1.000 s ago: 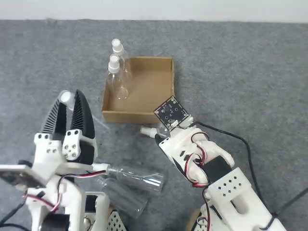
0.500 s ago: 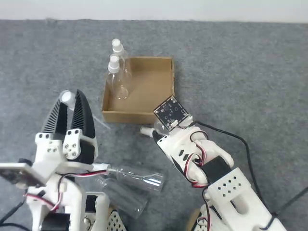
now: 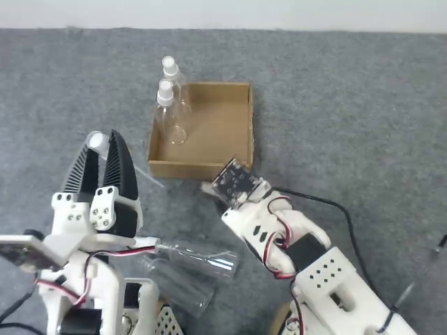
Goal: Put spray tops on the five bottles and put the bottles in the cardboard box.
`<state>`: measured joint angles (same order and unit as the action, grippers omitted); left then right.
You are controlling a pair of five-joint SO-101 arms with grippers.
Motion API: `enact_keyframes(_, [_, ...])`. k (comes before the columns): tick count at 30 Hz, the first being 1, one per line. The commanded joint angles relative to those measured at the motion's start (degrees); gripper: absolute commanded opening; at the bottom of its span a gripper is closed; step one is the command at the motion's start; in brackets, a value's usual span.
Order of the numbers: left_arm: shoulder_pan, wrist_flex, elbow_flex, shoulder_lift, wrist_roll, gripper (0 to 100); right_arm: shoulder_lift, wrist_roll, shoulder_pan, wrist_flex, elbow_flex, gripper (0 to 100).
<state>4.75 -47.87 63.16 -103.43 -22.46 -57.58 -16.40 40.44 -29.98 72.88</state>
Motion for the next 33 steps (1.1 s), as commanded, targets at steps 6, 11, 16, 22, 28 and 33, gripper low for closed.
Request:
enact_keyframes(6, [-0.53,1.49,-0.57,-0.97,-6.15,1,-1.89,-3.96,3.56,9.01,3.43,4.4])
enact_keyframes(11, [-0.62,1.49,-0.57,-0.97,-6.24,1,-1.89,-3.96,3.65,13.85,5.98,4.4])
enact_keyframes(16, [-5.54,1.85,-0.31,-0.97,-5.71,1,-1.89,-3.96,6.20,16.57,8.09,4.4])
enact_keyframes(22, [-10.90,1.76,0.40,-0.97,-2.64,1,-1.89,-3.96,6.64,16.57,8.62,4.4])
enact_keyframes(28, [-15.47,1.93,2.07,-0.97,-0.70,1,-1.89,-3.78,6.81,16.57,8.62,4.4])
enact_keyframes(33, [-17.41,1.93,2.33,-0.97,0.88,1,-1.89,-3.78,7.34,16.57,8.53,4.4])
